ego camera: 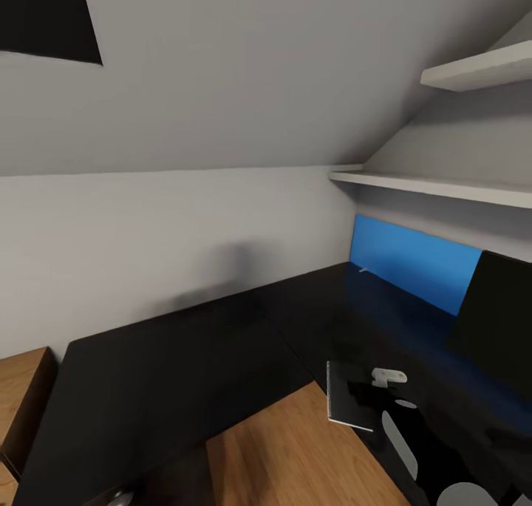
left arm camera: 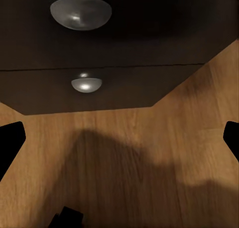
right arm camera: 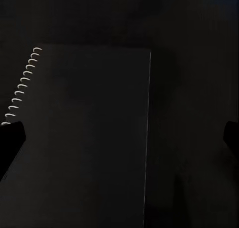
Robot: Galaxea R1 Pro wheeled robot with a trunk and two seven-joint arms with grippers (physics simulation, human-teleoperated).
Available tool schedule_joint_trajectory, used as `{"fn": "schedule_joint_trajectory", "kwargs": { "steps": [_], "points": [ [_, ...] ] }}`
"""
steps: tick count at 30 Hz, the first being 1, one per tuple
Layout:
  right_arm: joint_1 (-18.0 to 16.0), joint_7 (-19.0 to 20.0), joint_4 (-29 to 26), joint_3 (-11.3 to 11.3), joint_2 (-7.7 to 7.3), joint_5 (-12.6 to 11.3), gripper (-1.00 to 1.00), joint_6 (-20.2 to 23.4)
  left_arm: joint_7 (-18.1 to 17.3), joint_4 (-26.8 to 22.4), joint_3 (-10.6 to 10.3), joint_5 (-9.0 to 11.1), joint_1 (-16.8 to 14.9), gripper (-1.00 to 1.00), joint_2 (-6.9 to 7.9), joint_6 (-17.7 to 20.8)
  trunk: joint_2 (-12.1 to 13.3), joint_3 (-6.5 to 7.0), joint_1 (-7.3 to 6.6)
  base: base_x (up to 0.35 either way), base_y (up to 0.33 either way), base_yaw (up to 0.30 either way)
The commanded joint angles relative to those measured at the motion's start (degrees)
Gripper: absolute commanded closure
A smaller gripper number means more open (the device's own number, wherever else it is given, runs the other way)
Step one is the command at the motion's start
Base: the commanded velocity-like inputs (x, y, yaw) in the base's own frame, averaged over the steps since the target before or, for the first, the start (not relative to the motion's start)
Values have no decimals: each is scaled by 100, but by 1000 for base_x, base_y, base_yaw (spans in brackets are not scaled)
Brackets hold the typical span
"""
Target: In the bedroom, organize the workspace by keeping the computer under the desk, ensuring the monitor is on the desk, placing the keyboard on the desk next to the monitor, placing the mouse on the desk next to the keyboard, moving the folder from the swivel chair onto the desk next to the mouse, stacking the notebook on top of the folder with the pen on top of the notebook, and positioning the swivel chair next to the desk.
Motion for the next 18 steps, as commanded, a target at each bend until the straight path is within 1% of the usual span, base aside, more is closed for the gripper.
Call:
{"fn": "schedule_joint_trajectory", "kwargs": {
  "steps": [1, 2, 10, 18],
  "points": [
    [-3, -42, -8, 30, -8, -57, -100, 22, -22, 6, -13, 49, -4, -100, -1, -19, 37, 12, -23, 0, 0, 0],
    [-3, -42, -7, 30, -8, -57, -100, 22, -23, 6, -13, 49, -4, -100, -1, -19, 77, 29, -45, 0, 0, 0],
    [-3, -32, -4, 38, -3, -67, -100, 20, -25, 6, -12, 49, -3, -100, 1, -24, 77, 29, -45, 0, 0, 0],
    [-4, 193, 4, 39, 2, -77, -100, -46, -25, 6, -13, 48, -4, -100, 0, -20, 77, 24, -45, 0, 0, -39]
  ]
}}
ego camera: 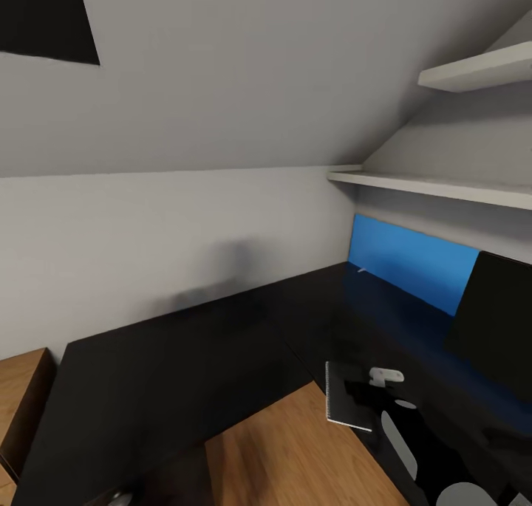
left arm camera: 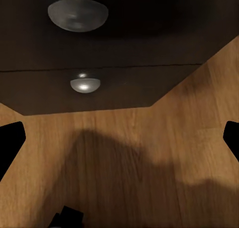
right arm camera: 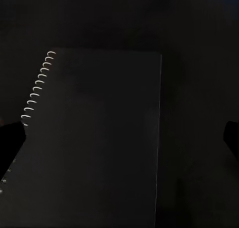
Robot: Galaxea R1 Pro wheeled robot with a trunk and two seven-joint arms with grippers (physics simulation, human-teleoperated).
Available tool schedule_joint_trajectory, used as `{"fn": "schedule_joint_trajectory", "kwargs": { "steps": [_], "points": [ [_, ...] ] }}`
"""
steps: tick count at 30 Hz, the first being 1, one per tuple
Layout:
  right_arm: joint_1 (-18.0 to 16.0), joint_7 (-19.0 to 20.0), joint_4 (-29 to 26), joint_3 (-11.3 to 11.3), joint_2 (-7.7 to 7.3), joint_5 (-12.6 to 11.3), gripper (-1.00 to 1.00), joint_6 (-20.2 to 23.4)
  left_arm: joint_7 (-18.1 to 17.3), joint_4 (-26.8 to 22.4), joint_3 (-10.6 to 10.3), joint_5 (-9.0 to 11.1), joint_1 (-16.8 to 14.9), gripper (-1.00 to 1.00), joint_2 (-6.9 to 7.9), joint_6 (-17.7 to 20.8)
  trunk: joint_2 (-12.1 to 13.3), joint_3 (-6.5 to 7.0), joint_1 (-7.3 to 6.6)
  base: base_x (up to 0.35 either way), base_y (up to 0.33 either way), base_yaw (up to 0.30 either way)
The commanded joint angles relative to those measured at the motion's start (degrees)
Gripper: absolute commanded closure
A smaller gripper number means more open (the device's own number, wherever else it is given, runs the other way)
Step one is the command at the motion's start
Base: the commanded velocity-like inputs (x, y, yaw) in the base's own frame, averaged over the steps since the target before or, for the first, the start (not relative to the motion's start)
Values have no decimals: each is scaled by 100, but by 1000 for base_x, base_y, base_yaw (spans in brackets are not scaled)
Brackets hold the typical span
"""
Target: In the bedroom, organize the workspace by keeping the computer under the desk, ensuring the monitor is on the desk, placing the keyboard on the desk next to the monitor, placing the mouse on the desk next to the keyboard, moving the folder from the swivel chair onto the desk next to the mouse, stacking the notebook on top of the folder with the pen on top of the notebook, and positioning the swivel chair next to the desk.
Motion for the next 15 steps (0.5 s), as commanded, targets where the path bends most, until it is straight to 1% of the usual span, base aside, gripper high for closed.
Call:
{"fn": "schedule_joint_trajectory", "kwargs": {
  "steps": [1, 5, 15],
  "points": [
    [-3, -11, -9, 22, -7, -37, -100, 12, -23, 6, -13, 48, -4, -100, -1, -20, -4, -8, 0, 0, 0, -28],
    [-1, 33, -16, 31, -4, -41, -100, -37, -23, 6, -13, 42, -4, -100, -1, -18, -4, -8, 0, -135, 41, -4],
    [-1, 30, -9, 46, 7, -46, -100, -51, -23, 6, -13, 43, -3, -100, 1, -18, -4, -8, 0, -298, 125, 0]
  ]
}}
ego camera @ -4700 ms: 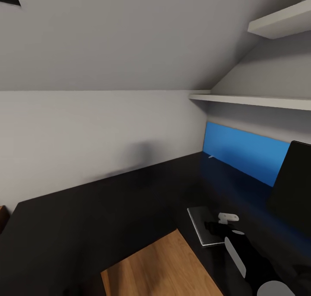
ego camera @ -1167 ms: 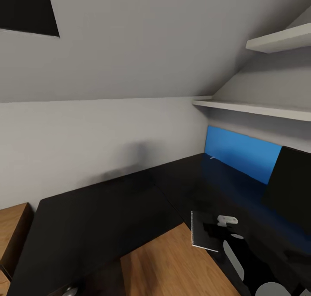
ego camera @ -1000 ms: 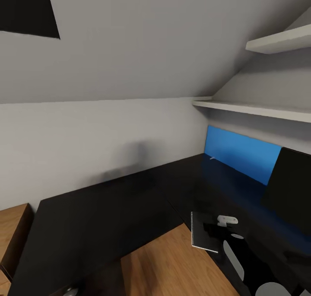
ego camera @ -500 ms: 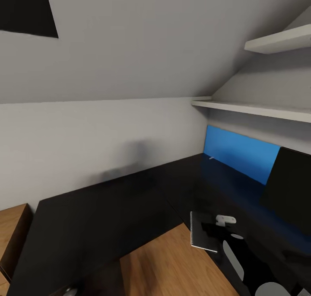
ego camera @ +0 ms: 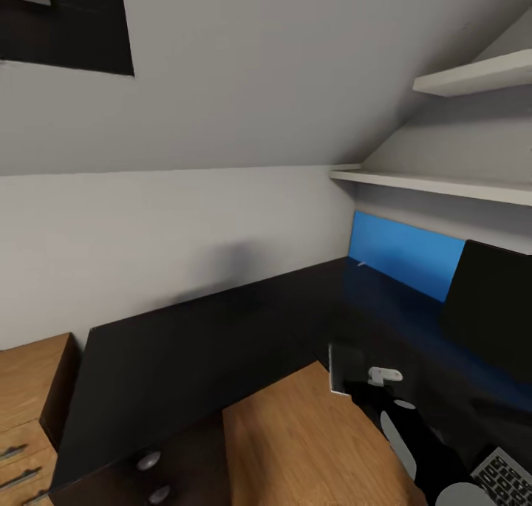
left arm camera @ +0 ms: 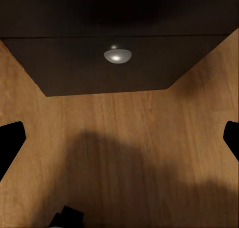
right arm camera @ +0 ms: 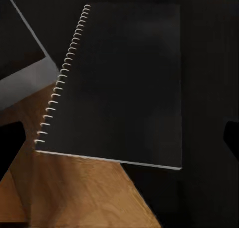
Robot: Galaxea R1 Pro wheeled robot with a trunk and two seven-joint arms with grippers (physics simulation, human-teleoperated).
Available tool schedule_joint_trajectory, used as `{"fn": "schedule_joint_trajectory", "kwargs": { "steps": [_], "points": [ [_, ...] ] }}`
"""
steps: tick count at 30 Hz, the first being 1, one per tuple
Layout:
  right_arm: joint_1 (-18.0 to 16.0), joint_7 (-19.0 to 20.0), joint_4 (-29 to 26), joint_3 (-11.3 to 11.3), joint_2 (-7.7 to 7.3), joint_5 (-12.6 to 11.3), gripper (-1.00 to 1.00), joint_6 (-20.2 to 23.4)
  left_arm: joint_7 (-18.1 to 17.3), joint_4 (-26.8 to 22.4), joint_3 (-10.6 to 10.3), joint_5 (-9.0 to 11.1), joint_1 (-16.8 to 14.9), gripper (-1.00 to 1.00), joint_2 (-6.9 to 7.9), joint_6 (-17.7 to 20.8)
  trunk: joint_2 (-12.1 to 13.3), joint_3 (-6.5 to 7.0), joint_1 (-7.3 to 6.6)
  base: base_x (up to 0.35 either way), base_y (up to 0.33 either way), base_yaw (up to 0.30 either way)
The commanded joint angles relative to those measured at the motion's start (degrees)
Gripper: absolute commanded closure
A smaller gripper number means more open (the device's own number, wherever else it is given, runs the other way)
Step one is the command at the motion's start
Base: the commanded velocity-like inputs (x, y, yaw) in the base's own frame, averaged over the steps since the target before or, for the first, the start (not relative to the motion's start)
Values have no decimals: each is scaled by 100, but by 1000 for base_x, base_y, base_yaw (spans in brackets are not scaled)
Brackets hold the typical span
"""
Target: In the bedroom, organize the workspace by keeping the computer under the desk, ensuring the monitor is on the desk, placing the keyboard on the desk next to the monitor, placing the mouse on the desk next to the keyboard, moving the folder from the swivel chair onto the desk next to the mouse, stacking the notebook on top of the folder with the pen on top of the notebook, and positioning the swivel chair next to the desk.
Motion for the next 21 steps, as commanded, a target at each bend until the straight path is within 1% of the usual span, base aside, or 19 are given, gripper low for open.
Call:
{"fn": "schedule_joint_trajectory", "kwargs": {
  "steps": [1, 9, 10, 18, 20, 21],
  "points": [
    [-3, -15, -9, 19, -6, -34, -100, 27, -23, 5, -13, 46, -4, -100, 1, -17, -5, -7, -3, -306, 133, 0],
    [-3, -25, -12, -5, 195, -22, -100, 15, -23, 5, -13, 45, -5, -100, -2, -17, -5, -7, -3, -304, 100, 0],
    [-3, -25, 23, -8, 242, -25, -100, 10, -23, 5, -13, 49, -4, -100, 1, -17, -5, -7, -3, -71, 4, 0],
    [-3, -50, 160, -15, 323, -20, -100, -117, -23, 5, -13, 46, -5, -100, -1, -17, -5, -7, -3, -21, 1, 0],
    [-3, -67, 275, -31, 391, -35, -100, -151, -23, 5, -13, 49, -4, -100, -1, -17, -5, -7, -3, -3, 0, 0],
    [-3, -113, 428, -63, 452, -64, -100, -220, -23, 5, -13, 50, -3, -100, -2, -17, -5, -7, -3, -2, 0, 0]
  ]
}}
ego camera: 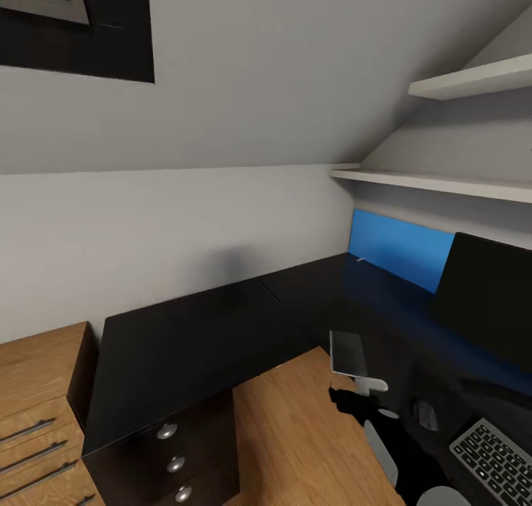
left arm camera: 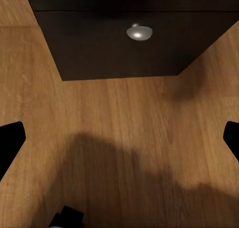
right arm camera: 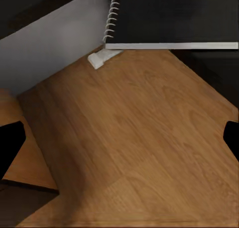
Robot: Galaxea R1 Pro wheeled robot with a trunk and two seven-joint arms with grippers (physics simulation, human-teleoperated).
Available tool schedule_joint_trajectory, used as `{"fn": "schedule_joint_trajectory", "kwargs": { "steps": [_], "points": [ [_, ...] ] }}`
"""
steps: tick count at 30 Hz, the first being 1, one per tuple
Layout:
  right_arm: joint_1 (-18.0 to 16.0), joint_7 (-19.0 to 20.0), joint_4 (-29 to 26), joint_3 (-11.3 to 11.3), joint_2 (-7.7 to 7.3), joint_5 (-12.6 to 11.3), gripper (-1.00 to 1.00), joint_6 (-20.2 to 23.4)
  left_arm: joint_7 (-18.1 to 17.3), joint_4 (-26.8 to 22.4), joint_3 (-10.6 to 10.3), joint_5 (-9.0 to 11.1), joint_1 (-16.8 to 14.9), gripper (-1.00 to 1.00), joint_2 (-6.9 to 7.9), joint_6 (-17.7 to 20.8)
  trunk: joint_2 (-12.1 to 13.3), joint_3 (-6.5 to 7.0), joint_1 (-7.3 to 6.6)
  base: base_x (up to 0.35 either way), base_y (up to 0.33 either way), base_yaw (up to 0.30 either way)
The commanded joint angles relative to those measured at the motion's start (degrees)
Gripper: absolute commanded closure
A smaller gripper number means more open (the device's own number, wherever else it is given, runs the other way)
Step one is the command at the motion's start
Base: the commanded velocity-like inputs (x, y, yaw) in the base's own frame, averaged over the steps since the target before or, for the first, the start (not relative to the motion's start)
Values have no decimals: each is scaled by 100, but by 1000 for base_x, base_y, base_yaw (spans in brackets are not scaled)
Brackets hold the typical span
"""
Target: In the bedroom, organize the workspace by keeping the computer under the desk, ensuring the monitor is on the desk, placing the keyboard on the desk next to the monitor, placing the mouse on the desk next to the keyboard, moving the folder from the swivel chair onto the desk next to the mouse, stacking the notebook on top of the folder with the pen on top of the notebook, and positioning the swivel chair next to the desk.
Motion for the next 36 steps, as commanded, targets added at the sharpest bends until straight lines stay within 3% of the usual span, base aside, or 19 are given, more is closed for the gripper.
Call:
{"fn": "schedule_joint_trajectory", "kwargs": {
  "steps": [1, 4, 7, 8, 9, 10, 11, 14, 16, 19, 20, 23, 28, 36],
  "points": [
    [-3, -98, 176, -64, 50, -112, -100, -160, -23, 6, -13, 49, -5, -100, -1, -19, -5, -7, 0, -1, 0, 0],
    [-3, -180, 460, -257, 120, -340, -100, -609, -23, 6, -13, 48, -6, -100, -1, -19, -5, -7, 0, 0, 0, 0],
    [-3, -178, 686, -400, 157, -998, -100, -926, -23, 6, -13, 47, -6, -100, -1, -19, -5, -7, 0, 0, 0, 0],
    [-3, -140, 729, -441, 160, -1435, -100, -978, -23, 6, -13, 46, -6, -100, -1, -22, -5, -7, 0, 0, 0, 0],
    [-3, -21, 764, -472, 149, -2163, -100, -990, -23, 6, -13, 42, -6, -100, -1, -20, -5, -7, 0, 0, 0, 0],
    [-3, 43, 771, -477, 145, -2406, -100, -968, -23, 6, -13, 43, -6, -100, -1, -20, -5, -7, 0, 0, 0, 0],
    [-3, 190, 780, -485, 137, -2832, -100, -893, -23, 6, -13, 43, -6, -100, -1, -19, -5, -7, 0, 0, 0, 0],
    [-3, 570, 790, -497, 114, -3463, -100, -661, -23, 6, -13, 43, -6, -100, -1, -19, -5, -7, 0, 0, 0, 0],
    [-3, 1383, 795, -524, 86, -4053, -100, -283, -23, 6, -13, 44, -5, -100, -1, -19, -5, -7, 0, 0, 0, 0],
    [-3, 2037, 797, -678, 37, -4609, -100, 92, -23, 6, -13, 44, -5, -100, -1, -19, -5, -7, 0, 0, 0, 0],
    [-3, 2099, 797, -707, 18, -4712, -100, 166, -23, 6, -13, 44, -5, -100, -1, -19, -5, -7, 0, 0, 0, 0],
    [-3, 2295, 797, -821, -126, -5355, -100, 566, -23, 6, -13, 46, -6, -100, -1, -19, -5, -7, 0, 0, 0, 0],
    [-3, 2342, 798, -858, -202, -5707, -100, 684, -23, 6, -13, 44, -6, -100, -1, -19, -5, -7, 0, 0, 0, 0],
    [-3, 2575, 794, -867, -369, -5791, -100, 706, -23, 6, -6, 50, -7, -100, -1, -19, -245, -114, 132, 0, 0, 0]
  ]
}}
